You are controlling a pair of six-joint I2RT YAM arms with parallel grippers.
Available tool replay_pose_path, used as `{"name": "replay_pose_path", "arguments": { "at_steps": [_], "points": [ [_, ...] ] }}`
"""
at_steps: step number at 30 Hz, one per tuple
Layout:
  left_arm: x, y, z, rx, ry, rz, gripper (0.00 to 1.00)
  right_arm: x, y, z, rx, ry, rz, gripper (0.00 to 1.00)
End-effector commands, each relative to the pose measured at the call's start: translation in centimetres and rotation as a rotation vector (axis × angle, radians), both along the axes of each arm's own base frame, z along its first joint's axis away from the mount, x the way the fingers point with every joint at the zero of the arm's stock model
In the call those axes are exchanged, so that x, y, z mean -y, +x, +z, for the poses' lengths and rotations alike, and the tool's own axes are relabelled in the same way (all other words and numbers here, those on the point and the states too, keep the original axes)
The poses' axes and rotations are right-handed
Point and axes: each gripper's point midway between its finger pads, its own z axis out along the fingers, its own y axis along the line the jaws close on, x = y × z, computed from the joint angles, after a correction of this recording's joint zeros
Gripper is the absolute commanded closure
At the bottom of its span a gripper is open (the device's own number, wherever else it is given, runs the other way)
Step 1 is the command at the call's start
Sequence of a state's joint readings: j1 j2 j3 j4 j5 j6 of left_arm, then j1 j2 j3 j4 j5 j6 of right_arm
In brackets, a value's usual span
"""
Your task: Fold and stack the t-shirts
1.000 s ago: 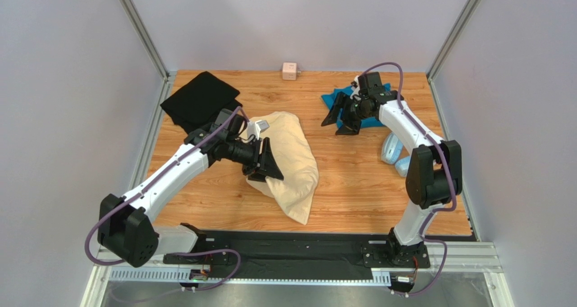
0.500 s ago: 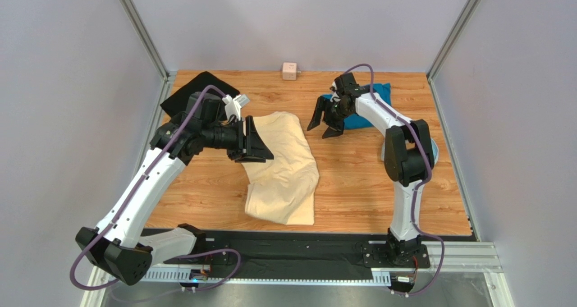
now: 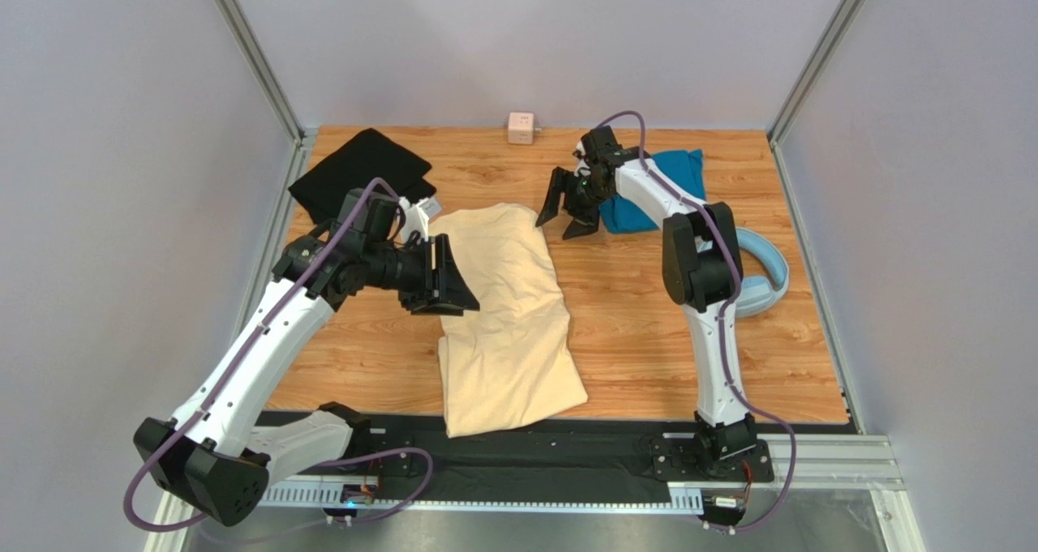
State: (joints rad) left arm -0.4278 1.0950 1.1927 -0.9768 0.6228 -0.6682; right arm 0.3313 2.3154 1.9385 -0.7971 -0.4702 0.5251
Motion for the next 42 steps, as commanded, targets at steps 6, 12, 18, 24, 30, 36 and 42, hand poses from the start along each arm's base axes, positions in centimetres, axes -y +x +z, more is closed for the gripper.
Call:
{"name": "replay_pose_path", "arguments": {
  "at_steps": [6,12,18,24,30,36,42],
  "points": [
    [-1.1,-0.1,-0.9,-0.018,0.041,0.046,0.49,-4.6,1.4,-0.4,0.006,0.071,0.071,0.27],
    [-1.4,0.1,-1.8,-0.027,0.063,0.053,0.50,-7.5,0.3,-1.5,-0.008,0.084,0.120,0.38],
    [-2.0,0.8,-3.3,-0.021,0.116,0.070,0.50,-8.0,-1.2,-0.8,0.010,0.059,0.157,1.00],
    [-4.2,2.0,-9.0,-0.121,0.274,0.156,0.51,-7.4,-3.0,6.0,0.159,0.058,0.230,1.00],
    [-5.6,4.3,-10.8,-0.163,0.357,0.213,0.52,-2.9,-4.1,14.4,0.282,0.041,0.158,1.00],
    [-5.4,6.9,-10.5,-0.163,0.384,0.202,0.54,4.1,-4.6,22.5,0.405,-0.008,0.068,1.00],
    [-4.6,9.0,-9.6,-0.130,0.366,0.190,0.55,5.8,-6.6,31.8,0.542,0.162,-0.003,1.00]
  ]
}}
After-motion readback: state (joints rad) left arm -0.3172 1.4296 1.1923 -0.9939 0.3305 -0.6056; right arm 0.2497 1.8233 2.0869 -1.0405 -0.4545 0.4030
